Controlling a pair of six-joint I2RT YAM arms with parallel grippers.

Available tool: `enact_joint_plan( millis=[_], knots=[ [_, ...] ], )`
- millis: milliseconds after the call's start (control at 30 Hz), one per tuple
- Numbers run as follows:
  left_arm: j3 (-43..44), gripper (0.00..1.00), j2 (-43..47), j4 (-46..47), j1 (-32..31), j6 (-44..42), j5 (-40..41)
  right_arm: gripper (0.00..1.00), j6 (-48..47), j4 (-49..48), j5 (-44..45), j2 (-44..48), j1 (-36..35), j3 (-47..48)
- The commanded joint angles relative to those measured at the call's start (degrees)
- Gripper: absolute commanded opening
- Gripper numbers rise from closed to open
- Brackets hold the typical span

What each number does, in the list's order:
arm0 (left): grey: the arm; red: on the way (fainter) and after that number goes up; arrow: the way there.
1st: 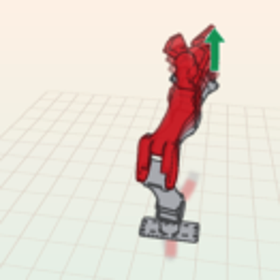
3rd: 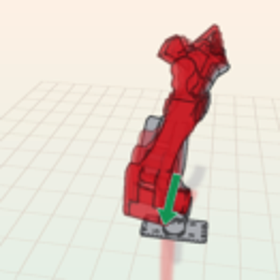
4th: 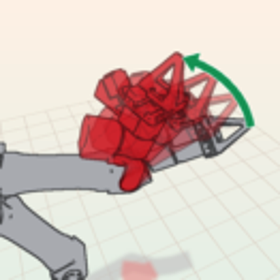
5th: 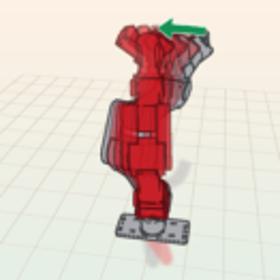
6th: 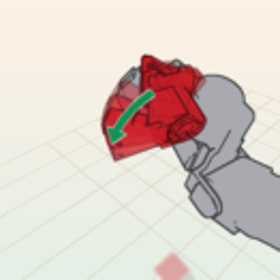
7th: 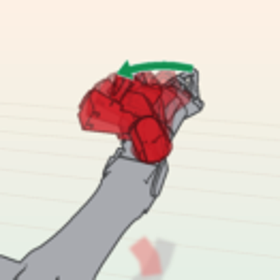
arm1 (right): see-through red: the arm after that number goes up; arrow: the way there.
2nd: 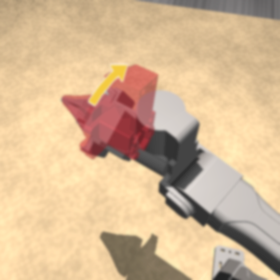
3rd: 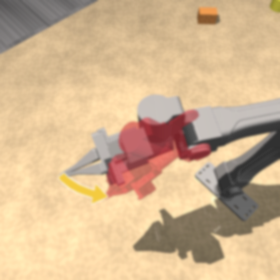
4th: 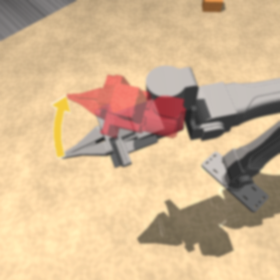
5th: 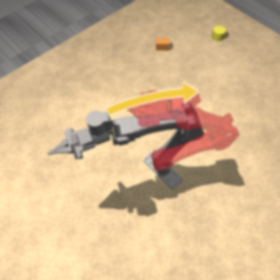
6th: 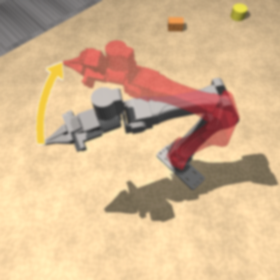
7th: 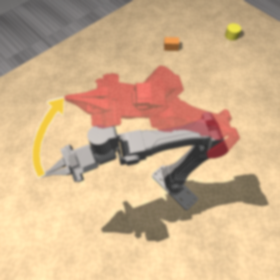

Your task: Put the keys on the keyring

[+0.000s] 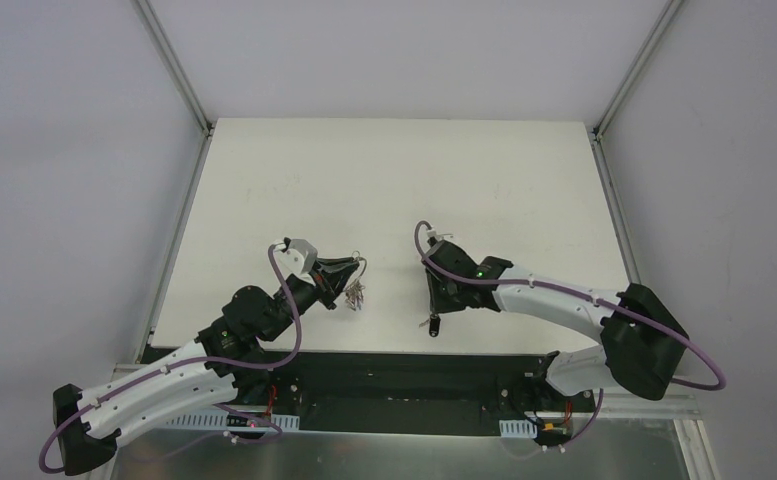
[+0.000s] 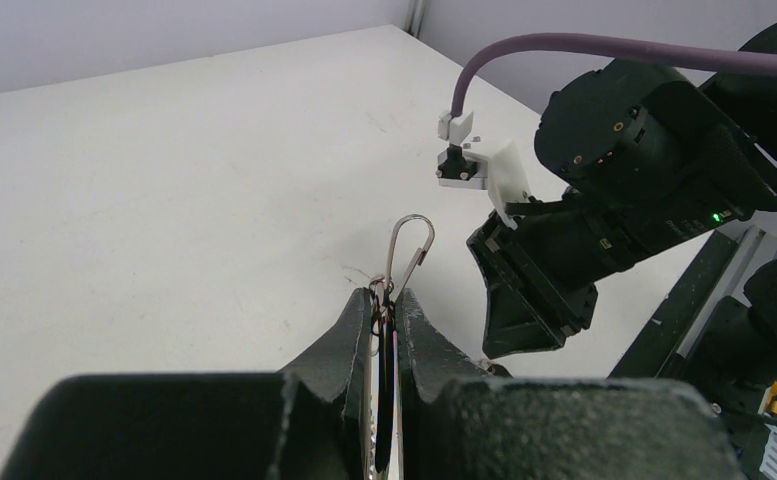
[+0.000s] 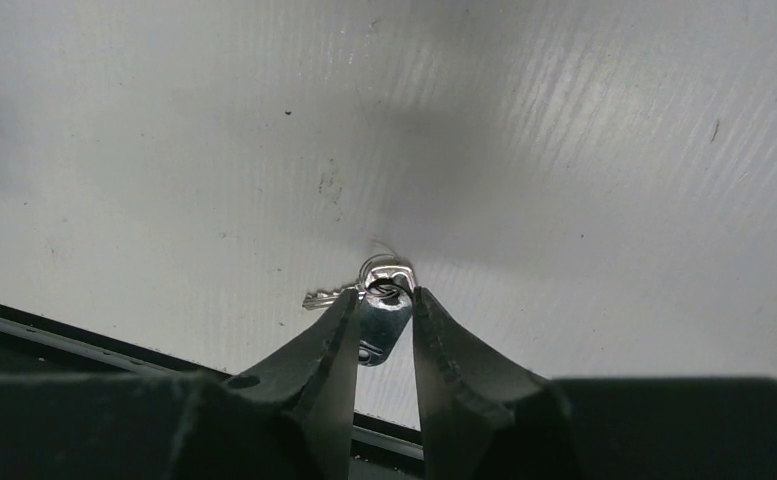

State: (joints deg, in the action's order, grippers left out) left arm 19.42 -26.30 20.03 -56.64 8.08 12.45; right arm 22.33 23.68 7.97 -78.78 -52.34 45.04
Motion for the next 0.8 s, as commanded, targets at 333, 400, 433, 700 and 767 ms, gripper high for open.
enact_joint_plan(
  millis=[333,400,433,700,767],
  knots=[
    [0.4,0.00,0.8,2.9,-0.1,-0.2,-0.2,0.33,2.5,6.0,7.6,-4.4,-6.0,7.5],
    [0.4,0.00,0.9,2.8,-0.1,-0.1,-0.2,0.35,2.7,6.9,9.4,-6.0,-7.1,8.7],
    [0.4,0.00,0.9,2.8,-0.1,0.0,-0.2,0.36,2.7,7.3,10.3,-6.7,-7.7,9.2],
    [0.2,0.00,2.2,2.4,-0.1,0.0,-0.1,0.39,3.4,8.8,14.0,-11.9,-10.1,11.3],
    [0.2,0.00,2.3,2.4,-0.1,0.0,0.0,0.40,3.7,9.7,15.3,-13.3,-10.5,11.8]
  ],
)
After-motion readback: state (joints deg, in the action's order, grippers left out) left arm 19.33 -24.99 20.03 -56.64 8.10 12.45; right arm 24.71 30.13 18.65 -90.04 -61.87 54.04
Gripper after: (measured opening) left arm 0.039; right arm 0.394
